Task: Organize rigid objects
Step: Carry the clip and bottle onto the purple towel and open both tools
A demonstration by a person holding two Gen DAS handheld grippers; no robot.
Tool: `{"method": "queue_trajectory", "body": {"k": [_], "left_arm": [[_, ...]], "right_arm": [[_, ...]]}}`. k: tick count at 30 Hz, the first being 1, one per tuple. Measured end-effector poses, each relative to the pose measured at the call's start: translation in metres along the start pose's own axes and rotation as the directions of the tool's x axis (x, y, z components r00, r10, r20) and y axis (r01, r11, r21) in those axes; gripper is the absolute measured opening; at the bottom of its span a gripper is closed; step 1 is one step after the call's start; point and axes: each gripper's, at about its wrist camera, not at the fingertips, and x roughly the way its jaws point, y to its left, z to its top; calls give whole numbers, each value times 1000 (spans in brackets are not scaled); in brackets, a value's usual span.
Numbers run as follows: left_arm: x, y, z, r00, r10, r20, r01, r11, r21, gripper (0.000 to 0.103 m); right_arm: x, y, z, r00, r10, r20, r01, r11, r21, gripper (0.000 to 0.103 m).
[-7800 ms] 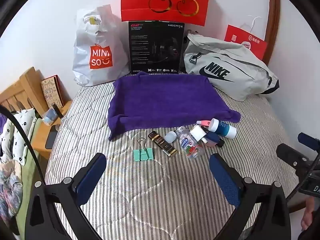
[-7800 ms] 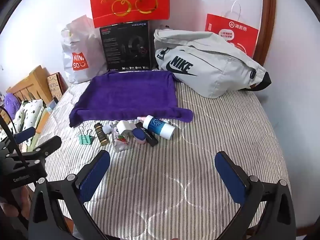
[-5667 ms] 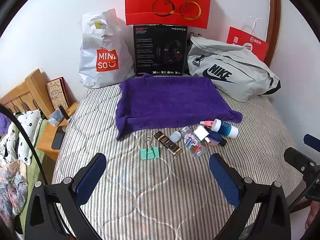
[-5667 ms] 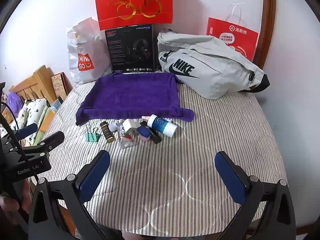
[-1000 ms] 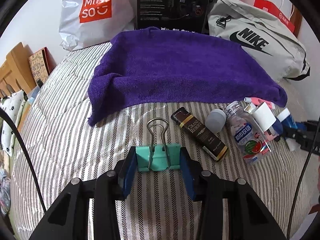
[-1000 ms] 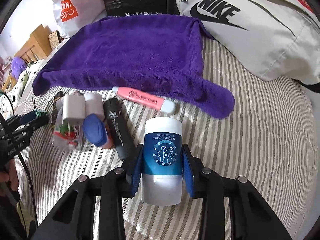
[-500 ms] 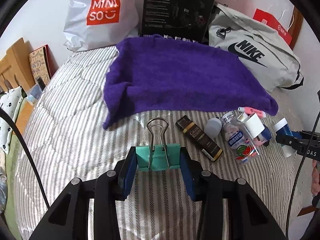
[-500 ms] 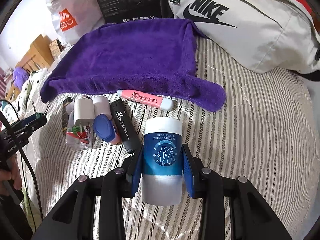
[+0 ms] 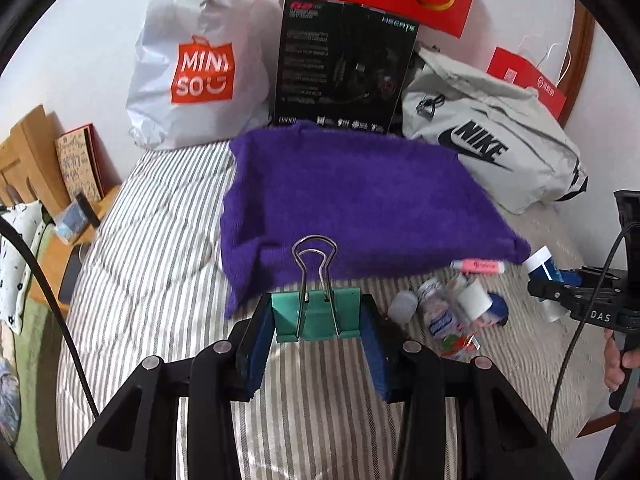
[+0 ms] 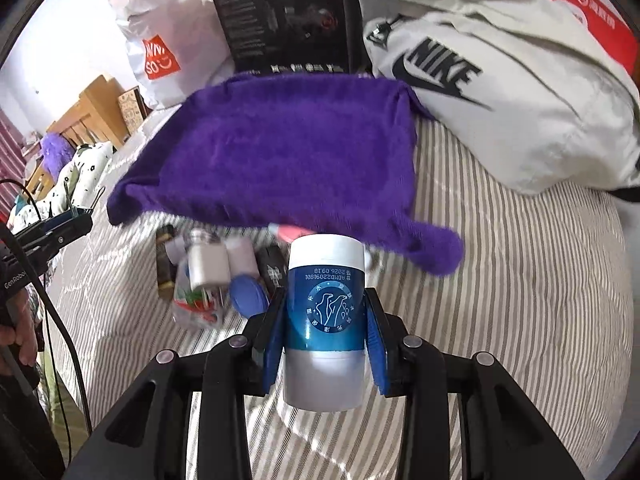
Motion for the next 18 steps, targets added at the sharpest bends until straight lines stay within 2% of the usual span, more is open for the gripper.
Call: {"method": "queue_trajectory", "body": {"k": [9, 15, 18], "left_arm": [[18, -6, 44, 999, -18, 29, 17, 999, 46, 40], [45, -9, 83, 996, -75, 38, 73, 996, 54, 40], [59, -11, 101, 995, -82, 49, 79, 995, 61, 40]], "right_arm": [[9, -2, 44, 999, 22, 37, -22, 1000, -4, 37], [27, 0, 89, 997, 38, 63, -37, 999, -15, 37], [41, 2, 112, 997, 43, 65, -41, 999, -20, 37]]}}
